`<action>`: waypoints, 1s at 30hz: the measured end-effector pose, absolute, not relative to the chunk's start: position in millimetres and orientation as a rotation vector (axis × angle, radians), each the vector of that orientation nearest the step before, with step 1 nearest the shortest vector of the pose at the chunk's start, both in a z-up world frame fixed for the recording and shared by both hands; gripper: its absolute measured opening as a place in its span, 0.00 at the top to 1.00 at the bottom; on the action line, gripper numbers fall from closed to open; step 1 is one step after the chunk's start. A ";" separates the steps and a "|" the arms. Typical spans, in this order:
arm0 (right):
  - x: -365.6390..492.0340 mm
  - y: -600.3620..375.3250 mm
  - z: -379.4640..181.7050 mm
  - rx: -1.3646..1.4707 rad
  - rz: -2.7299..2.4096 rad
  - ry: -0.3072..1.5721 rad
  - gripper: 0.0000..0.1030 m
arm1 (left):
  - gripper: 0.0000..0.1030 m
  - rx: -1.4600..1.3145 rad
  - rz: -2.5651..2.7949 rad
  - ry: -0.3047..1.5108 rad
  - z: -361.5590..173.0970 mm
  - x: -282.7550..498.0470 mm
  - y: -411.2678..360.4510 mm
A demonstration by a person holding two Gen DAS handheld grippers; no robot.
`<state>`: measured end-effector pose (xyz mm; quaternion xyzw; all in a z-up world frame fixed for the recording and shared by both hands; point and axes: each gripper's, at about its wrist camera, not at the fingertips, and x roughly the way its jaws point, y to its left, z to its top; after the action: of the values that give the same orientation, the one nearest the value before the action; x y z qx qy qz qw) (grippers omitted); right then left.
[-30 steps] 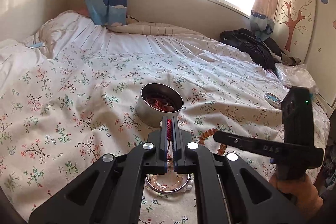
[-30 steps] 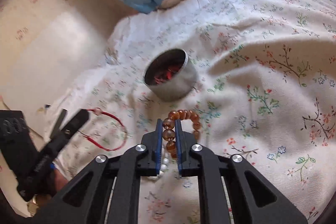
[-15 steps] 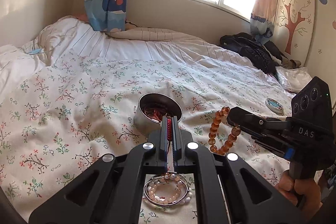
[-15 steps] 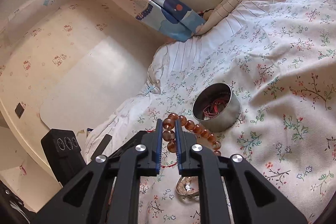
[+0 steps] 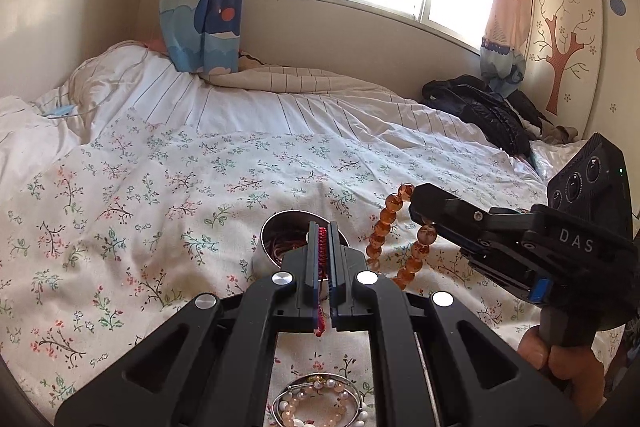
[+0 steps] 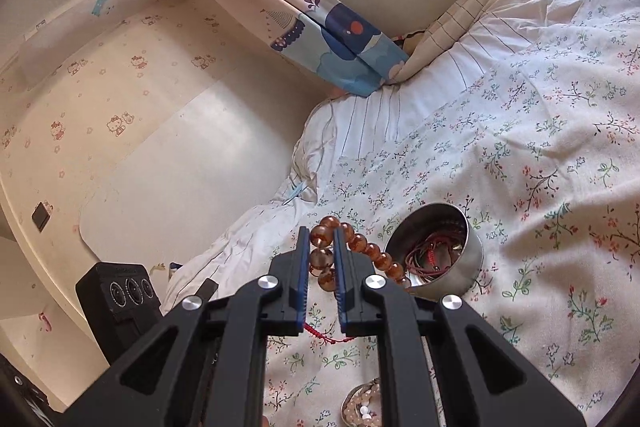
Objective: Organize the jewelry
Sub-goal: 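Carry both held bracelets over the silver tin and open both tools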
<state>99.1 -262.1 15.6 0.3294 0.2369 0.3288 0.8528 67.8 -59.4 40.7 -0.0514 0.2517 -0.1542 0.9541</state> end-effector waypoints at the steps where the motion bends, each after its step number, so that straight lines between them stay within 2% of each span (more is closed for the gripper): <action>1: 102.6 -261.6 15.2 0.694 0.691 0.499 0.88 | 0.96 -0.111 -0.315 0.509 41.2 70.7 -58.9; 30: 157.5 -252.5 -7.5 0.700 0.655 0.554 0.86 | 0.95 -0.172 -0.337 0.540 32.9 130.9 -68.5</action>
<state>157.5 -252.5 -7.5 0.3323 0.2630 0.3111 0.8507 130.9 -68.5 32.9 -0.0844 0.2653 -0.1656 0.9461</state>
